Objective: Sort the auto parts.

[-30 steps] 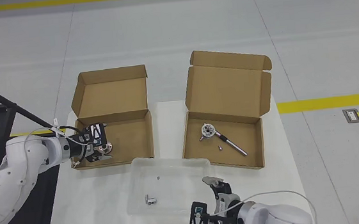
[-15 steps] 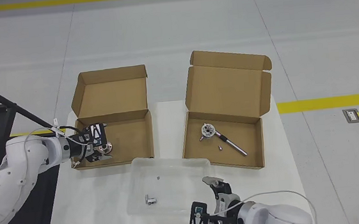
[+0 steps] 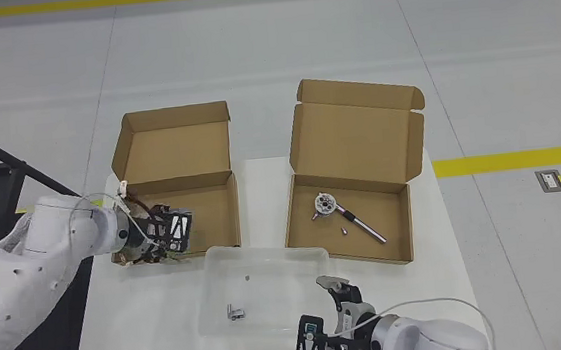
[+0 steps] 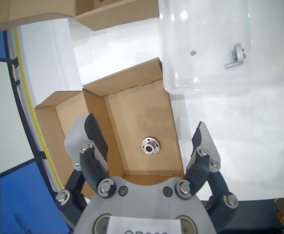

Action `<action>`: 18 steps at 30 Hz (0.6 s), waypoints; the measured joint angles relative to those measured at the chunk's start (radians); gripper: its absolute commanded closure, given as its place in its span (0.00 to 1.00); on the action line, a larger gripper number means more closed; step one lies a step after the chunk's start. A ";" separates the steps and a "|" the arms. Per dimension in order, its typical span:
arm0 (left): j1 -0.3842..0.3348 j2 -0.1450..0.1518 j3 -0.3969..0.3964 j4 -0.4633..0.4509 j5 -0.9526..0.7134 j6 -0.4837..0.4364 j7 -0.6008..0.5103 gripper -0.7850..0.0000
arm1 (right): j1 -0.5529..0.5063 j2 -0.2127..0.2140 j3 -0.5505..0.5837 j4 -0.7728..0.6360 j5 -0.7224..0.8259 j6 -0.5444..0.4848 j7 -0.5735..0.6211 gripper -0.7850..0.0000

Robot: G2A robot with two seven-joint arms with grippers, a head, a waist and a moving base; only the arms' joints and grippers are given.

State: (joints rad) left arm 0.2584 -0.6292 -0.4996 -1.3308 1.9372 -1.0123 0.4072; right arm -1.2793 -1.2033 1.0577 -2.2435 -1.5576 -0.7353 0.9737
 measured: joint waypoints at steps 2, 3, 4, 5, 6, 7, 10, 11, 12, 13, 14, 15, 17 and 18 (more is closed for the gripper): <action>-0.028 0.008 0.058 -0.007 0.075 0.000 0.052 0.00 | 0.000 0.000 0.000 0.000 0.000 0.000 0.000 0.00; -0.048 0.013 0.092 -0.007 0.116 0.000 0.087 0.00 | 0.000 0.000 0.000 0.000 0.000 0.000 0.000 0.00; -0.060 0.015 0.107 -0.004 0.134 0.000 0.109 0.00 | 0.000 0.000 0.000 0.000 0.000 0.000 0.000 0.00; -0.064 0.015 0.113 -0.003 0.140 0.000 0.118 0.00 | 0.000 0.000 0.000 0.000 0.000 0.000 0.000 0.00; -0.064 0.015 0.113 -0.002 0.140 0.000 0.116 0.00 | 0.000 0.000 0.000 0.000 0.000 0.000 0.000 0.00; -0.063 0.015 0.112 -0.002 0.139 0.000 0.113 0.00 | 0.000 0.000 0.000 0.000 0.000 0.000 0.000 0.00; -0.062 0.015 0.110 -0.002 0.137 0.000 0.110 0.00 | 0.000 0.000 0.000 0.000 0.000 0.000 0.000 0.00; -0.062 0.015 0.110 -0.002 0.137 0.000 0.110 0.00 | 0.000 0.000 0.000 0.000 0.000 0.000 0.000 0.00; -0.062 0.015 0.110 -0.002 0.137 0.000 0.110 0.00 | 0.000 0.000 0.000 0.000 0.000 0.000 0.000 0.00; -0.062 0.015 0.110 -0.002 0.137 0.000 0.110 0.00 | 0.000 0.000 0.000 0.000 0.000 0.000 0.000 0.00; -0.062 0.015 0.110 -0.002 0.137 0.000 0.110 0.00 | 0.000 0.000 0.000 0.000 0.000 0.000 0.000 0.00; -0.062 0.015 0.110 -0.002 0.137 0.000 0.110 0.00 | 0.000 0.000 0.000 0.000 0.000 0.000 0.000 0.00; -0.061 0.015 0.110 -0.002 0.137 0.000 0.110 0.00 | 0.000 0.000 0.000 0.000 0.000 0.000 0.000 0.00; -0.055 0.015 0.106 0.001 0.128 0.007 0.105 0.00 | 0.000 0.000 0.000 0.000 0.000 0.000 0.000 0.00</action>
State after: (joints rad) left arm 0.2032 -0.6139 -0.3933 -1.3298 2.0652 -1.0053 0.5123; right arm -1.2793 -1.2033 1.0577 -2.2435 -1.5576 -0.7353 0.9737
